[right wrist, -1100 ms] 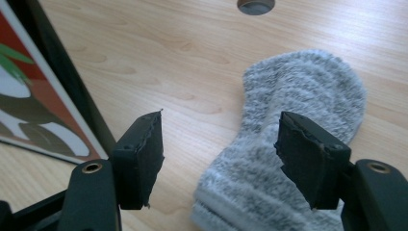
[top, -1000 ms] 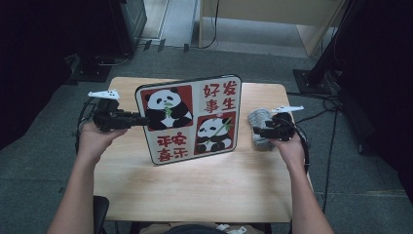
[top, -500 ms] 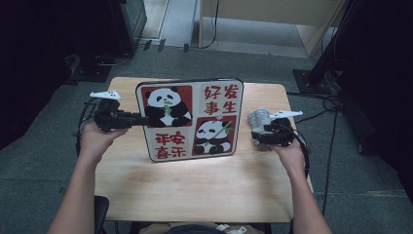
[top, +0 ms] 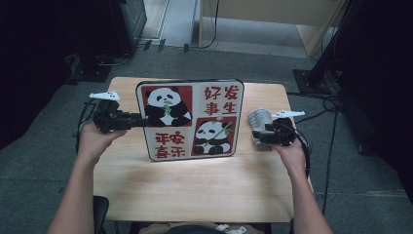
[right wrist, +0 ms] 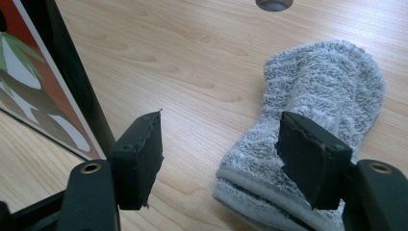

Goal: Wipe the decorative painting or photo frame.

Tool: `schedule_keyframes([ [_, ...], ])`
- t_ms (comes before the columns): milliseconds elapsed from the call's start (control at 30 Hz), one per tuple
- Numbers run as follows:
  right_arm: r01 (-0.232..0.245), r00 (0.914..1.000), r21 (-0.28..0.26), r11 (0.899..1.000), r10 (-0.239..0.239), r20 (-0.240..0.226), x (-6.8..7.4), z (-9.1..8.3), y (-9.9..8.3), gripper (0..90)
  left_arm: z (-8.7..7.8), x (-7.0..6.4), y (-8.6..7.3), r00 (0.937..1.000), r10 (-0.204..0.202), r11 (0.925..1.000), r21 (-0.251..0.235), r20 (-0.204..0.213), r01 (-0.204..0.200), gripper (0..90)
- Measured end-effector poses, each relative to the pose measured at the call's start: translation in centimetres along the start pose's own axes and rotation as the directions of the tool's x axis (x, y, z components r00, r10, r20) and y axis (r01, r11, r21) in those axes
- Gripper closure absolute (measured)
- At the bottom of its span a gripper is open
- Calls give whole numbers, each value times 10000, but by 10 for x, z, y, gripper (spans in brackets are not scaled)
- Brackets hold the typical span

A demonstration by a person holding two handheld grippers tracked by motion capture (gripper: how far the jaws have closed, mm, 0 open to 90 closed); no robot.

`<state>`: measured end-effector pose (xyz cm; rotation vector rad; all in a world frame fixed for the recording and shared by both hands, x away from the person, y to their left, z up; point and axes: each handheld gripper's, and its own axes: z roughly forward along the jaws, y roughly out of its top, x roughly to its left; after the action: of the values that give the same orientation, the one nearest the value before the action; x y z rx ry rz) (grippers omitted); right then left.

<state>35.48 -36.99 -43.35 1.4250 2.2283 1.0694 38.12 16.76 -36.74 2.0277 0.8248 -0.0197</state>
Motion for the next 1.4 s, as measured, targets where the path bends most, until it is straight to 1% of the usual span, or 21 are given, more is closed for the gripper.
schedule_keyframes([
  [33, -12, 10000, -23, 10000, 12, 11, 0, 0, 0, 332, -2, -1, 0, 9999, 99, 9999, -34, -63, -99, 573],
  [167, -51, 10000, -124, 9999, 51, -28, 0, -1, -1, 331, -7, 1, -3, 9999, 4, 9999, -158, -121, -6, 523],
  [200, -32, 10000, -129, 9999, 32, -33, -1, 0, -1, 331, -8, 2, -4, 9998, -30, 9999, -156, -205, 26, 514],
  [233, -45, 10000, -87, 10000, 44, -46, 0, 0, -1, 331, -8, 3, -5, 9994, -28, 9999, -101, -347, 25, 504],
  [300, 2, 10000, -37, 10000, -3, -57, 0, 1, -1, 331, -9, 4, -7, 9990, -15, 10000, 12, -455, 16, 485],
  [400, 36, 10000, -74, 10000, -36, -8, -1, 1, -1, 327, -10, 7, -10, 9990, 134, 9998, 165, -429, -127, 472],
  [467, 15, 10000, -134, 9999, -15, -7, -1, 1, -1, 327, -11, 10, -13, 9983, 205, 9996, 209, -543, -194, 472],
  [533, -46, 10000, -151, 9999, 45, -51, -1, 0, -2, 328, -11, 13, -14, 9986, -4, 9999, 169, -530, 13, 454],
  [567, -58, 10000, -141, 9999, 57, -58, -1, 1, -2, 328, -11, 14, -16, 9982, -67, 9999, 139, -590, 76, 446],
  [667, 11, 10000, -99, 10000, -12, -66, -1, 2, -3, 328, -12, 18, -18, 9968, -116, 9997, 188, -785, 131, 434],
  [767, 31, 9999, -65, 10000, -32, -158, -1, 4, -3, 329, -13, 23, -21, 9952, -279, 9995, 127, -940, 292, 426],
  [833, 29, 9999, -43, 10000, -30, -104, -1, 4, -3, 329, -12, 25, -23, 9942, -341, 9992, 195, -1019, 363, 426],
  [900, 31, 9999, -100, 9999, -32, -114, -2, 4, -4, 328, -10, 27, -25, 9935, -336, 9989, 274, -1088, 368, 424],
  [1000, -1, 9999, -91, 10000, 0, -148, -4, 5, -6, 328, -8, 29, -28, 9908, -266, 9986, 414, -1324, 324, 423],
  [1100, 23, 9999, -93, 10000, -24, -131, -4, 5, -6, 327, -8, 33, -30, 9894, -349, 9984, 395, -1407, 408, 422],
  [1200, 38, 9999, -112, 9999, -39, -103, -3, 5, -6, 327, -8, 36, -32, 9881, -533, 9975, 389, -1440, 595, 416],
  [1267, 45, 10000, -100, 9999, -46, -82, -3, 7, -6, 327, -8, 37, -33, 9888, -585, 9970, 425, -1373, 649, 412],
  [1367, 51, 9999, -22, 10000, -51, -111, -3, 9, -6, 329, -7, 36, -33, 9888, -441, 9979, 416, -1429, 505, 411],
  [1400, 40, 9999, -12, 10000, -40, -104, -2, 9, -6, 330, -7, 36, -33, 9886, -454, 9979, 389, -1433, 515, 411],
])
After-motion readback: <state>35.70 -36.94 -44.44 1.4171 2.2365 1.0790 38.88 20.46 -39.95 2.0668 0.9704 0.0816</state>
